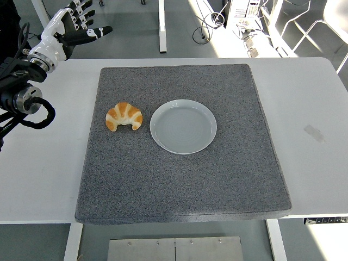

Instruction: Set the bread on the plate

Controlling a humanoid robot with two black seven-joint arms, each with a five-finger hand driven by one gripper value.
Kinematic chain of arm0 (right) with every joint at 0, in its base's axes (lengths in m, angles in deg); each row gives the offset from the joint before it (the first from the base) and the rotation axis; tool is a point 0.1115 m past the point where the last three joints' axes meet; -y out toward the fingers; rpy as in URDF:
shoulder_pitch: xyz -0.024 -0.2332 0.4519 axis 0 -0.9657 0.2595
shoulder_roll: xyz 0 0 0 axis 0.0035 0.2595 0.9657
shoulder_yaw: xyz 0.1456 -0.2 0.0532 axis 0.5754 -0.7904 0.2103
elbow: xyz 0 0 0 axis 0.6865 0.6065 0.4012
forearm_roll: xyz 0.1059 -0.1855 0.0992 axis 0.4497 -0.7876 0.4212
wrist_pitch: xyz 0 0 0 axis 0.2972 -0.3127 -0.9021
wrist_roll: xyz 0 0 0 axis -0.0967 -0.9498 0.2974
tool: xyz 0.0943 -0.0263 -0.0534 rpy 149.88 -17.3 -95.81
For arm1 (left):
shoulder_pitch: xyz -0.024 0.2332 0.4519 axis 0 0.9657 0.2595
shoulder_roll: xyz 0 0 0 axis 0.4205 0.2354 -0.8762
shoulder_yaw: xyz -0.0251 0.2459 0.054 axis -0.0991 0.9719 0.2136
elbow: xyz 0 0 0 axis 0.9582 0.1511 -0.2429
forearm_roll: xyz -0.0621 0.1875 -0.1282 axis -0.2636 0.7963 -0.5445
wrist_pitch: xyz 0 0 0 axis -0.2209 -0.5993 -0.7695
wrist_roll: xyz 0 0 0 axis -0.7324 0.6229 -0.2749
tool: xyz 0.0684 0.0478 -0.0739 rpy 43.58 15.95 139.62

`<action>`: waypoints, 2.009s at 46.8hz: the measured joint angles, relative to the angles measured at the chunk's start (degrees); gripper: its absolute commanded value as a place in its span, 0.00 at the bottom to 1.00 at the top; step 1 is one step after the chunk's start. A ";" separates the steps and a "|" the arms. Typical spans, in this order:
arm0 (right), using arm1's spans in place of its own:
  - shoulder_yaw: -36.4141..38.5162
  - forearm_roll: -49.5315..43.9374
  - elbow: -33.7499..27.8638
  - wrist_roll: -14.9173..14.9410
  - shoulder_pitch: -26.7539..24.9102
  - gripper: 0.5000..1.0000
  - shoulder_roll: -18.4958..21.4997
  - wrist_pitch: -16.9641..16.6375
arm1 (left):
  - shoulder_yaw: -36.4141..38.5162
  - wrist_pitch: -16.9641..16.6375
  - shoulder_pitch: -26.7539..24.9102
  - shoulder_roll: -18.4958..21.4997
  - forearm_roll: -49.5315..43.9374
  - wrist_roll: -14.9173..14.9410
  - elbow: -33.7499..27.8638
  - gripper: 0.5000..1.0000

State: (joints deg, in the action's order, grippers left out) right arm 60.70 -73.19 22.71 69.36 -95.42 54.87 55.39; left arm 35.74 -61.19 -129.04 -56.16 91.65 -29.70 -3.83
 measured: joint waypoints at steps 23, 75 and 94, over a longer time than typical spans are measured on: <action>0.00 0.00 0.00 0.00 -0.02 1.00 0.00 0.00 | 14.24 -0.91 -6.06 8.79 18.39 7.21 -10.28 0.94; -0.01 0.02 0.00 0.00 -0.01 1.00 0.00 0.00 | 22.21 -0.99 -5.77 5.50 38.19 16.77 -12.91 0.94; -0.01 0.02 0.00 0.00 -0.01 1.00 0.00 0.00 | 23.40 -1.31 -4.94 2.93 40.60 17.90 -9.74 0.94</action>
State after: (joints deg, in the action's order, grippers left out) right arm 60.69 -73.17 22.71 69.36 -95.43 54.87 55.38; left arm 59.14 -62.50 -133.98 -53.23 132.25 -11.80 -13.58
